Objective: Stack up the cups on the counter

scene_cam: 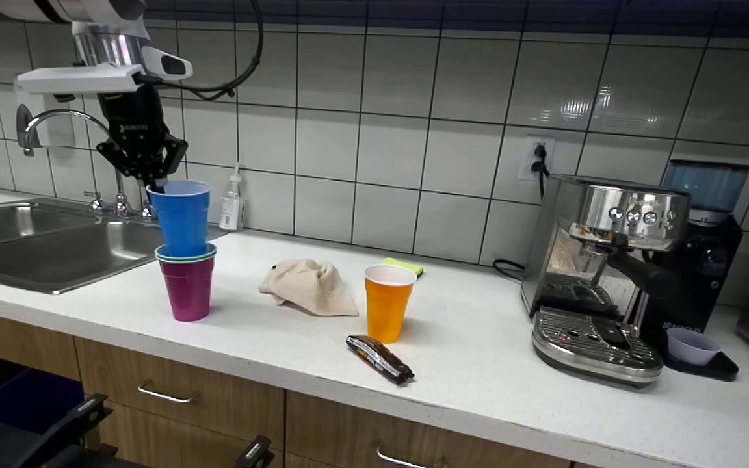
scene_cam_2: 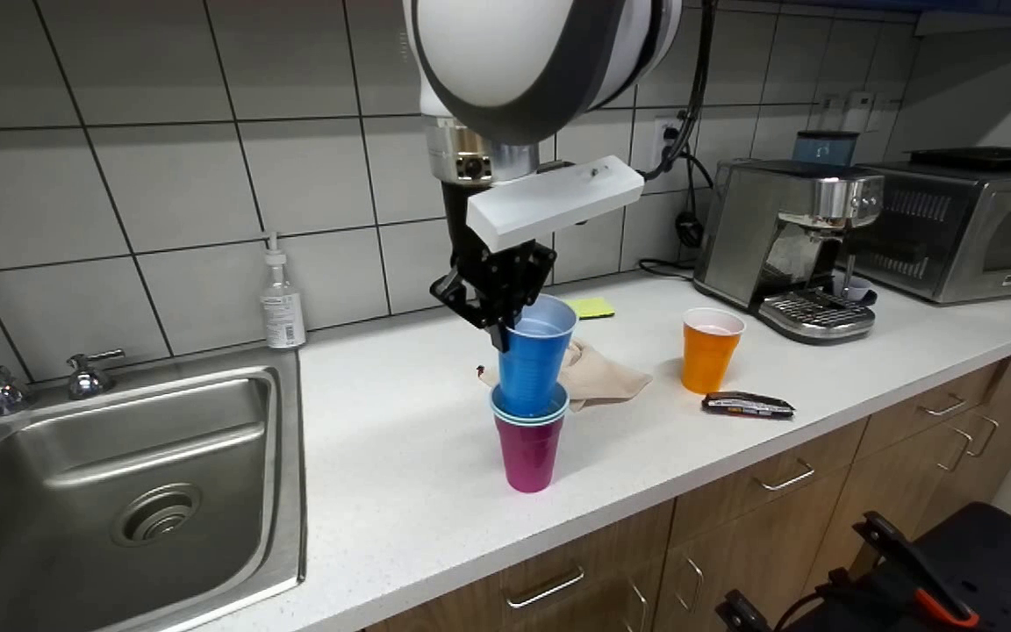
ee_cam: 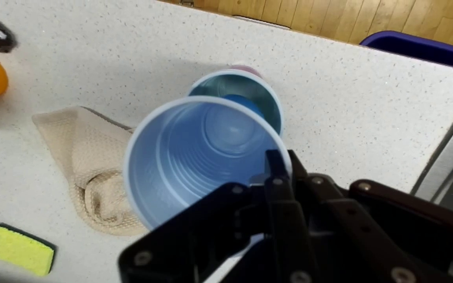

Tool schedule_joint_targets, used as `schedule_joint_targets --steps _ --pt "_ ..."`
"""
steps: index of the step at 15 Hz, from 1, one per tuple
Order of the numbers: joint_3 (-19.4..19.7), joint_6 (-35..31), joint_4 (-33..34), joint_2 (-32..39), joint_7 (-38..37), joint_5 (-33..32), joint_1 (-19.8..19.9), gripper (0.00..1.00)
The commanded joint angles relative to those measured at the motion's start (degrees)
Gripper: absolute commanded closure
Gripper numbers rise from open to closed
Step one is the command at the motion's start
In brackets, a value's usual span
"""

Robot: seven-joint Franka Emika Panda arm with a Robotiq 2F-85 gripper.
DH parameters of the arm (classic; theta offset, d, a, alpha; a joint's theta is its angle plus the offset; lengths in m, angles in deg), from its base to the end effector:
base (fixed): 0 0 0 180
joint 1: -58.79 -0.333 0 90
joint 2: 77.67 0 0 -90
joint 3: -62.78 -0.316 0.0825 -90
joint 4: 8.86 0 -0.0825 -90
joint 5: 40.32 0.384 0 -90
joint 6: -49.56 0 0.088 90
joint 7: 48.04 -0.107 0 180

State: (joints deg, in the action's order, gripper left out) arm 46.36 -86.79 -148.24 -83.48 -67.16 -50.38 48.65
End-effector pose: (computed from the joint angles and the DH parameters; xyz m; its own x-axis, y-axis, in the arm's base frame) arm 0.4289 0.2121 0.3464 0.9634 0.2555 0.0814 0.2433 -0.9605 0.1350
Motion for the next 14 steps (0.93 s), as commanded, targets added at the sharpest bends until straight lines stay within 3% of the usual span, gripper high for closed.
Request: schedule_joint_targets --steps 1,9,10,11,14 --pt "0.8 2.1 1.9 1.6 0.9 1.3 -0.7 0.99" --pt "1.4 2.2 2.2 3.6 0.9 2.5 -0.9 0.96" --pt "1.5 2.2 2.2 3.7 0.8 2.5 -0.9 0.71" --pt "1.5 2.2 2.2 3.7 0.7 2.5 -0.9 0.70" --pt "1.6 2.1 2.3 3.7 0.6 2.4 -0.9 0.48"
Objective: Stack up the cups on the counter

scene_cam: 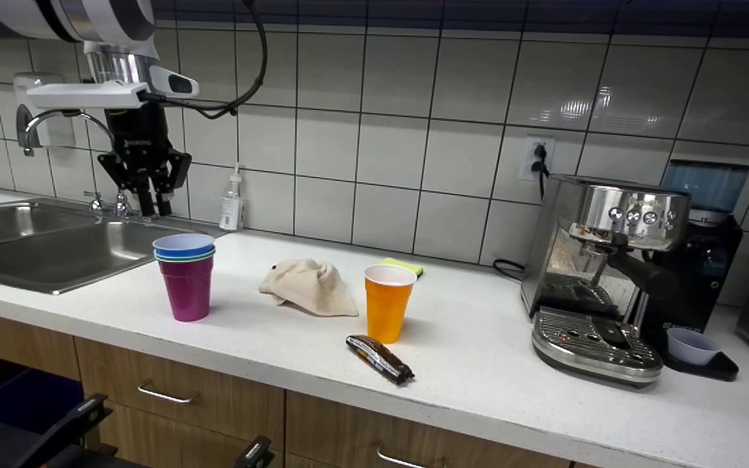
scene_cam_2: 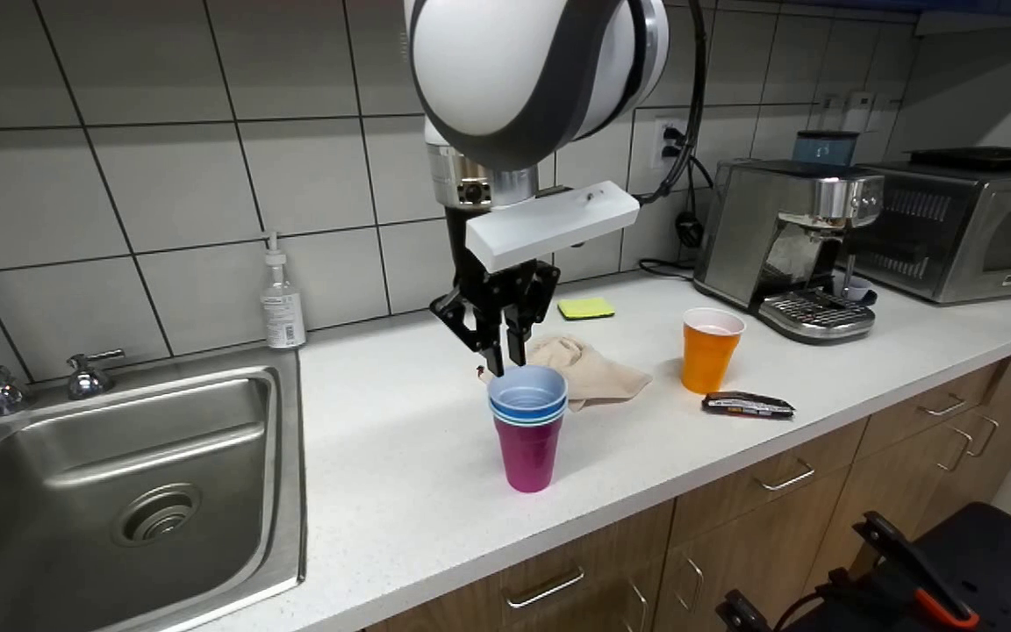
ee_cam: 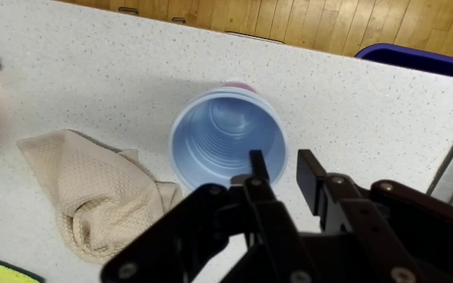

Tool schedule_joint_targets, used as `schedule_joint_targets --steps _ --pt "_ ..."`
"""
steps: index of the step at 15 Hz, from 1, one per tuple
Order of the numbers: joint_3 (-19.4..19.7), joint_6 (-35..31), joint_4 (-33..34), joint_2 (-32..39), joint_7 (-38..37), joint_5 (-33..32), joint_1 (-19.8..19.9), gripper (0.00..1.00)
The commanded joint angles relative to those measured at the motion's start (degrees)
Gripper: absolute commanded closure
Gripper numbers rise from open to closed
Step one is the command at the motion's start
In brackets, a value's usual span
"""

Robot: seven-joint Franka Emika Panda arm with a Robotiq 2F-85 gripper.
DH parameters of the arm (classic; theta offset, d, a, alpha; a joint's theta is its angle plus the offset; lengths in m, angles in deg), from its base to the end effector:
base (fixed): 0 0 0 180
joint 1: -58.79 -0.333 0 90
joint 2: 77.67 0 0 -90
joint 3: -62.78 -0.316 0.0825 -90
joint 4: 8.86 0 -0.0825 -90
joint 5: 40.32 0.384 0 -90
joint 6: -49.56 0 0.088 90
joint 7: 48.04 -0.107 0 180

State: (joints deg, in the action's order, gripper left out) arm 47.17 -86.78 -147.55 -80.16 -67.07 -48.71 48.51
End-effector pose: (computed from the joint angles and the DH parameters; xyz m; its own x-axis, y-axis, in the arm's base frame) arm 0.4347 0.2091 0.3248 0.9738 0.2251 0.0312 0.2206 -0.9693 0.1081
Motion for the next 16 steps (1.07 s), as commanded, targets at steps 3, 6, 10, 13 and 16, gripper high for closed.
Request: schedule_joint_targets --steps 3,6,10,13,16 --pt "1.1 2.0 1.7 0.2 0.4 0.7 -0.6 0.27" --pt "1.8 1.8 1.3 -0.1 0.4 0.6 -0.3 0.05" --pt "3.3 1.2 0.6 -0.5 0.8 0.9 0.2 0.00" --pt "4.8 0.6 -0.2 -1.0 1.7 1.2 0.9 0.00" --pt "6.5 0.0 -1.3 -1.6 2.9 1.6 1.7 0.00"
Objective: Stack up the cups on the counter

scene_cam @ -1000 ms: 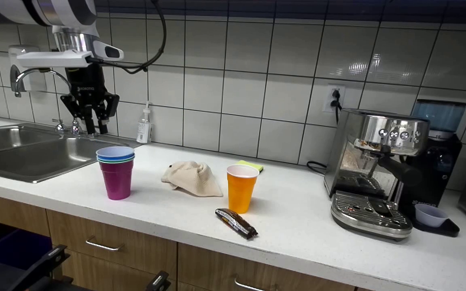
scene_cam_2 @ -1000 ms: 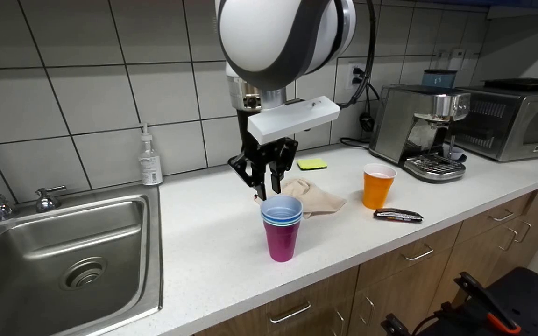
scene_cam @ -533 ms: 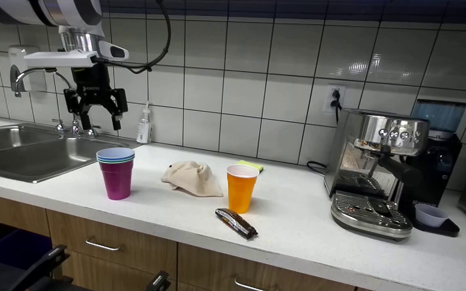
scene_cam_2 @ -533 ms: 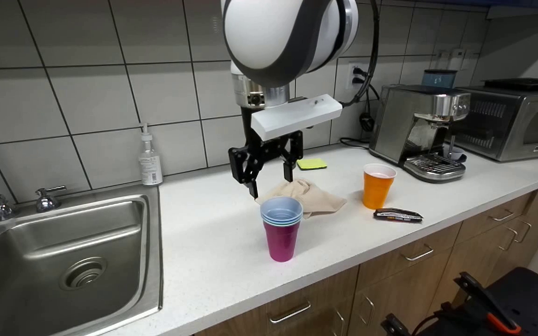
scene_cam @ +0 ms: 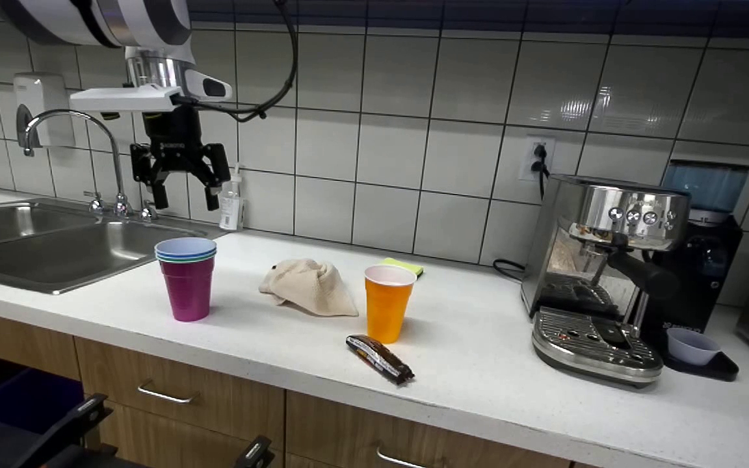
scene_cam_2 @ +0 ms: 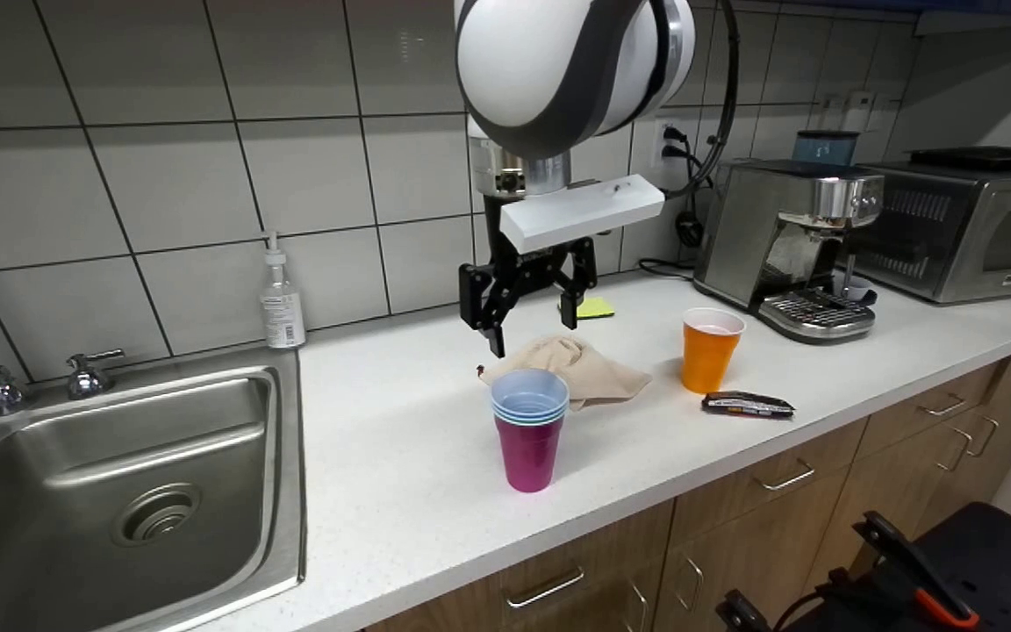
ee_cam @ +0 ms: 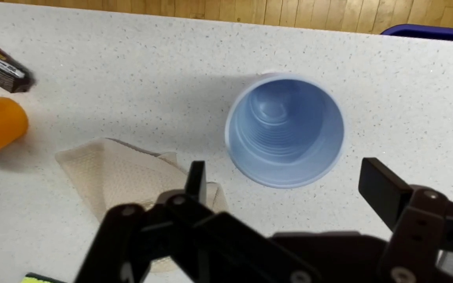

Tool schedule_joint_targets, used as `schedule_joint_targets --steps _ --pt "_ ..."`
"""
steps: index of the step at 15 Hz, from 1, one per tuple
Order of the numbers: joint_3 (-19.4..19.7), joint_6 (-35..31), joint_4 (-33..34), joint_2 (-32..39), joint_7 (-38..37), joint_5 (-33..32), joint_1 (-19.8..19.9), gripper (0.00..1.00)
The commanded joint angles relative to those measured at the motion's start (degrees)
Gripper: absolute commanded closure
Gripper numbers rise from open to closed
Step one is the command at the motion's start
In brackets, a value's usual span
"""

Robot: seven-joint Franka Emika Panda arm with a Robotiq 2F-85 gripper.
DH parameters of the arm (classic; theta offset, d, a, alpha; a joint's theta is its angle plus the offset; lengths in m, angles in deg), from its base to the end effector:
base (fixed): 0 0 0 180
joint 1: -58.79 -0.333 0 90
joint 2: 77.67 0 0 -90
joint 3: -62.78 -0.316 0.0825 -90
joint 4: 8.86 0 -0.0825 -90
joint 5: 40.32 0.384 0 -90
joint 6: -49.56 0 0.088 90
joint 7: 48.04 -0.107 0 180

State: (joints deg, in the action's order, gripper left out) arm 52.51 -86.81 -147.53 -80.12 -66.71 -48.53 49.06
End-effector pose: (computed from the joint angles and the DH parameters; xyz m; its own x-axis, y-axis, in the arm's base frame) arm 0.4540 0.1635 0.3251 0.9913 0.1279 0.0302 0.1243 -0.9870 0.1020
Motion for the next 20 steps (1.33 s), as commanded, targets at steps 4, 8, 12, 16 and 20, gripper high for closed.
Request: schedule_joint_targets --steps 4,8,12,16,20 --pt "3.8 -0.9 -3.0 -2.6 4.9 2.2 2.9 0.00" --pt "6.6 -2.6 -4.8 -3.4 8.4 3.3 5.2 0.00" --pt "9.6 -5.0 -6.1 -3.5 12.8 3.7 7.8 0.00" --pt "12.6 -7.2 -6.4 -2.8 18.8 4.3 10.2 0.00" --pt "15.4 -9.1 -6.2 -1.6 25.8 6.8 12.2 0.00"
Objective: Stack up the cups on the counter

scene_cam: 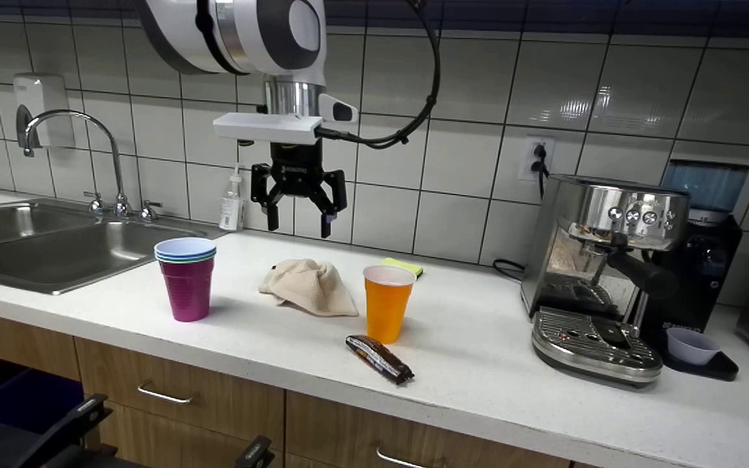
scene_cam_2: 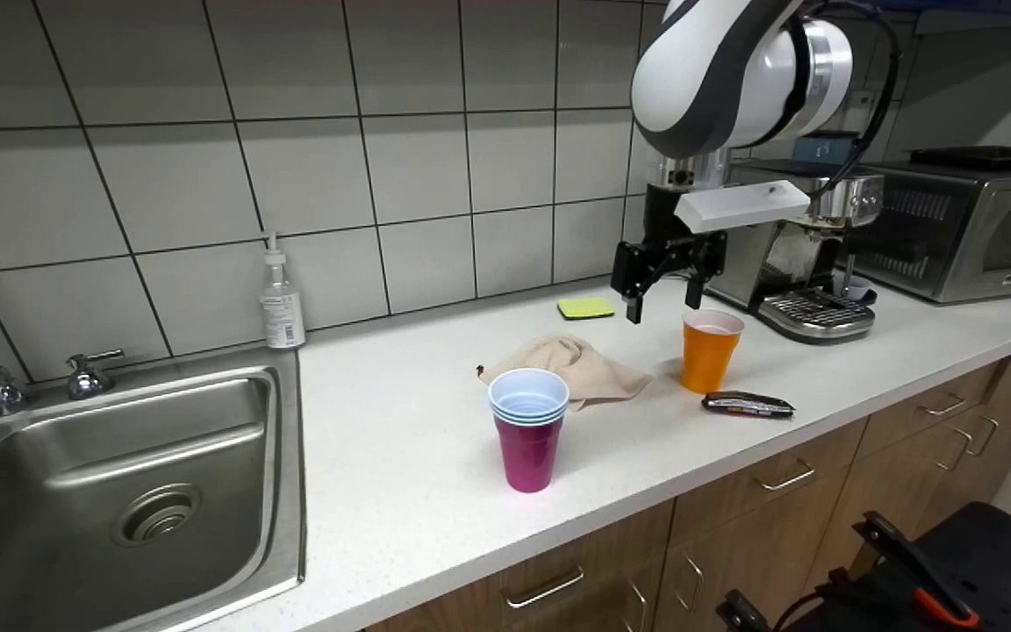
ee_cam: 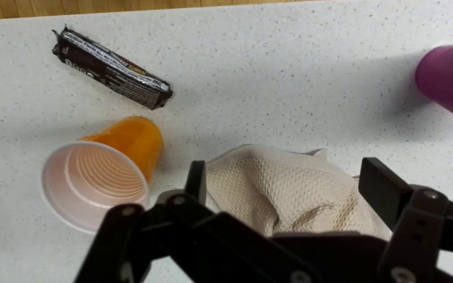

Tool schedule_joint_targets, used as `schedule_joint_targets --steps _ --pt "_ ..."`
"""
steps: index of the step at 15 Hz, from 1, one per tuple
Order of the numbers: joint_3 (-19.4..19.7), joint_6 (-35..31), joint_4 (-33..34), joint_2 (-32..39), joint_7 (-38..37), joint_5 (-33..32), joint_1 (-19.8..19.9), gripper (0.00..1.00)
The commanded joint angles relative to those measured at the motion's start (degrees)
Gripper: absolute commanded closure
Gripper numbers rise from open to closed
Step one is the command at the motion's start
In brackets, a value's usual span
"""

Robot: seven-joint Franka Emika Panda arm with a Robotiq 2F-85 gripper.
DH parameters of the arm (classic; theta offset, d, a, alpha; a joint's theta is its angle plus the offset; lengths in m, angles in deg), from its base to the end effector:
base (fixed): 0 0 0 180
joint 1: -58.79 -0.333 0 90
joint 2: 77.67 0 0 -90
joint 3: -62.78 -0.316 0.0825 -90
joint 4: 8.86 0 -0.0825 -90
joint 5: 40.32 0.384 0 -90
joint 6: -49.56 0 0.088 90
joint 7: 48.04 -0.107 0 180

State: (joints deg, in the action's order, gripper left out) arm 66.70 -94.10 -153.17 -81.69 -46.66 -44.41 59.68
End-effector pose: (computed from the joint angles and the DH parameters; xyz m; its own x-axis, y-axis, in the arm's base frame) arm 0.4615 -0.0381 0.3096 0.9984 -0.0024 0.0566 -0.0048 -0.9991 0.0422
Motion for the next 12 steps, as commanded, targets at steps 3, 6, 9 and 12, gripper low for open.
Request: schedule_joint_targets --steps 3,6,9,12 --pt "2.9 -2.4 0.4 1.3 10.8 5.4 2.8 0.00" --pt "4.2 -3.2 1.2 3.1 14.8 7.0 3.9 0.00" --pt "4.7 -3.8 2.3 5.0 17.1 7.4 4.8 0.00" --pt "4.5 -4.5 3.8 7.2 18.2 7.6 5.3 0.00"
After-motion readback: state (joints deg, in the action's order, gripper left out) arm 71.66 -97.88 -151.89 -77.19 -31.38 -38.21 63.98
